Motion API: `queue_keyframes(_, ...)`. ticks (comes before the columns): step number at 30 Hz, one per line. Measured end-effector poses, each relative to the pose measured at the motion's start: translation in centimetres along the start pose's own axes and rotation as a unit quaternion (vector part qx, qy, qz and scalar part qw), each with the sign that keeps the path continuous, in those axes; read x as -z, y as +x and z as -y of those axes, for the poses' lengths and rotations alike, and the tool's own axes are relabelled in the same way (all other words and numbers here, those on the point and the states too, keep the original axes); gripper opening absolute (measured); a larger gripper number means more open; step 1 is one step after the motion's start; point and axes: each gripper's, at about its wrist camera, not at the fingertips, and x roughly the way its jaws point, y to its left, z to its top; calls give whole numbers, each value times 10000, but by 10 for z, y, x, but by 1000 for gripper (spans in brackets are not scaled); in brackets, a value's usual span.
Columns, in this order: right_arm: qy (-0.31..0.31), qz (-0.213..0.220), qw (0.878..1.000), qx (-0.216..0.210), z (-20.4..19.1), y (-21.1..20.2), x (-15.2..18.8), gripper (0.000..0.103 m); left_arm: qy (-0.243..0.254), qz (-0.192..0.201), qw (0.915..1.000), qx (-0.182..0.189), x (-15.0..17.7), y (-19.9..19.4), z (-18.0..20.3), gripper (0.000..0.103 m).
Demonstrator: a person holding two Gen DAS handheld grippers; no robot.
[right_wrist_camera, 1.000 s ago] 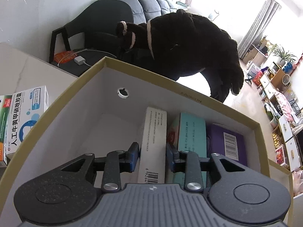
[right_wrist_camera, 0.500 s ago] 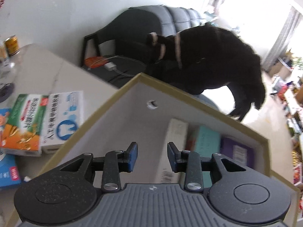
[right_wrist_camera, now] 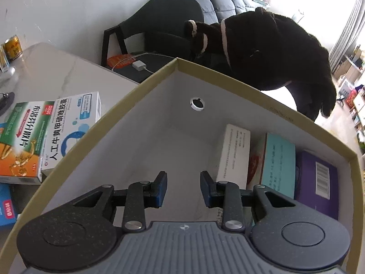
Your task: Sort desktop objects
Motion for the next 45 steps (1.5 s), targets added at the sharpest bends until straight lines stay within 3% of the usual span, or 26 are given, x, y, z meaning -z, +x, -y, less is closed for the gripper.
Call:
queue_keyframes(5,-206,32,9980,598,-9,2,-1,28,62,-57,9999,-80,-3,1,-1,57)
queue_keyframes(7,-170,57,9980,611,-9,-1,1,29,104,-66,9998,-126,-4,1,-2,58)
queue_keyframes(17,131,640,9971,396,4,-59,6,53,-293,-324,9982,-401,-6,2,-33,75)
queue_keyframes(24,348,1213,9918,225,3,-117,18,71,-855,-484,9944,-378,4,-5,-64,78)
queue_keyframes(34,444,1925,9788,-548,-33,-182,47,75,-1763,-666,9818,251,25,-10,-89,77)
queue_keyframes(45,-162,1760,9757,-1294,-113,-173,71,75,-2026,-724,9754,482,32,-7,-90,74)
